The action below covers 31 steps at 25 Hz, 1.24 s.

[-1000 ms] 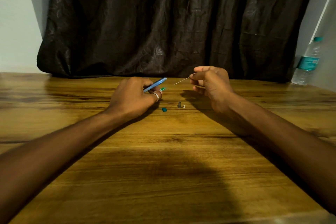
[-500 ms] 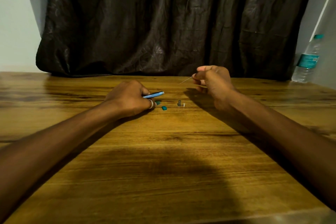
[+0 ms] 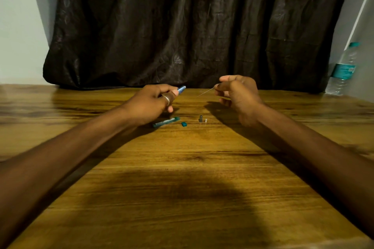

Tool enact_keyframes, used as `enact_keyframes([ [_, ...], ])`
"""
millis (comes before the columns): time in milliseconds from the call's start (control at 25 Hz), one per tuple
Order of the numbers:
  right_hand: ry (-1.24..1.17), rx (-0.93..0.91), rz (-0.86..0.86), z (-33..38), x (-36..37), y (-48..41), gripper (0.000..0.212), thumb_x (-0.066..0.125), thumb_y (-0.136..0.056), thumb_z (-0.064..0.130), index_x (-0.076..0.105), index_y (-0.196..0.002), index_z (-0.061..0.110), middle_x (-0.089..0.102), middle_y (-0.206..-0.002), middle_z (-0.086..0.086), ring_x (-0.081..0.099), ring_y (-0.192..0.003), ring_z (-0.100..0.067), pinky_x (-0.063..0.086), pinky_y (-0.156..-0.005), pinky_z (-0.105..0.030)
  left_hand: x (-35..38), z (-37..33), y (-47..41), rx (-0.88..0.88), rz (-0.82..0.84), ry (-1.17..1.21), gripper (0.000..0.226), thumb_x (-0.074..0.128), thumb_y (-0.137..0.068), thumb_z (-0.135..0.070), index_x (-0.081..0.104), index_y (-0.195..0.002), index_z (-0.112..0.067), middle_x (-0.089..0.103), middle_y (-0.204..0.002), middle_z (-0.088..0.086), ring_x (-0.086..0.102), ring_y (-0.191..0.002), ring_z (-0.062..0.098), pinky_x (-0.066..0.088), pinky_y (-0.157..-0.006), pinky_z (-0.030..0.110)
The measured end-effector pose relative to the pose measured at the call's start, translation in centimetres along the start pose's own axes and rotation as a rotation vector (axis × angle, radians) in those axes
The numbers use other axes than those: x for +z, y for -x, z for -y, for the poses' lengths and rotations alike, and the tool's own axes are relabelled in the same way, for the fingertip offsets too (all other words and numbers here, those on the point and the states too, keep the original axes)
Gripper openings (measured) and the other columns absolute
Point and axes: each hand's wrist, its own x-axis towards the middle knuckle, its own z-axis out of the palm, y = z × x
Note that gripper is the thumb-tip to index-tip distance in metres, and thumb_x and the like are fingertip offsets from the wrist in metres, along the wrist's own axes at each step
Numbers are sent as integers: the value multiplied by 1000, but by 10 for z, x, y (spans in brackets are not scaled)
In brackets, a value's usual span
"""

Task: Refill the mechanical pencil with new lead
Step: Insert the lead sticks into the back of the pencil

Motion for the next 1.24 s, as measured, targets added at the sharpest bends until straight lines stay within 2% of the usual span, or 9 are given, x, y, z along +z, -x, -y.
enact_keyframes([
  [160, -43, -10, 41, 4, -1, 3, 29, 64, -91, 2, 64, -117, 13, 72, -109, -9, 70, -95, -17, 56, -66, -23, -2, 3, -2, -8, 58, -9, 17, 55, -102, -27, 68, -112, -31, 70, -102, -4, 62, -87, 8, 47, -61, 18],
  [240, -109, 9, 48, 6, 0, 4, 31, 65, -90, 0, 64, -118, 11, 73, -109, -10, 70, -90, -15, 55, -64, -23, -1, 4, -2, 3, 66, -12, 22, 56, -102, -24, 68, -117, -33, 70, -103, -7, 60, -84, 7, 45, -59, 16],
  [360, -195, 35, 58, 7, 3, 6, 30, 64, -89, -1, 64, -117, 10, 74, -109, -12, 69, -86, -13, 53, -61, -22, -1, 2, -2, 18, 84, 21, 35, 52, -103, -17, 63, -130, -35, 64, -96, -14, 53, -74, 0, 40, -51, 8],
  [480, -189, 24, 76, 7, 5, 7, 31, 66, -88, 0, 65, -116, 11, 75, -108, -11, 70, -87, -13, 53, -60, -22, -1, 1, -1, 8, 109, 32, 36, 51, -103, -18, 63, -130, -40, 62, -97, -16, 53, -72, -2, 38, -49, 7],
  [640, -132, -7, 113, 5, 8, 9, 31, 69, -87, 2, 66, -116, 13, 75, -105, -8, 70, -90, -13, 54, -61, -22, 1, 1, -2, -15, 105, 49, 33, 51, -103, -21, 66, -125, -42, 67, -98, -10, 53, -74, 1, 40, -54, 13],
  [760, -99, -34, 124, 5, 10, 10, 30, 69, -88, 3, 65, -116, 14, 75, -104, -8, 70, -91, -14, 54, -62, -22, 1, 2, -2, -26, 103, 66, 31, 51, -102, -24, 67, -122, -43, 71, -104, -3, 53, -78, 11, 41, -57, 21],
  [1000, -84, -62, 89, 5, 11, 10, 28, 69, -88, 5, 67, -113, 18, 75, -105, -5, 71, -99, -16, 56, -68, -24, 3, -2, 1, -36, 99, 90, 32, 52, -102, -21, 66, -124, -40, 71, -105, 1, 52, -73, 10, 43, -52, 18],
  [1240, -85, -67, 90, 4, 12, 10, 28, 70, -87, 6, 67, -112, 18, 75, -107, -6, 71, -102, -18, 56, -67, -24, 3, -3, 2, -55, 96, 106, 32, 52, -102, -21, 66, -123, -40, 72, -106, 2, 52, -70, 8, 42, -53, 20],
])
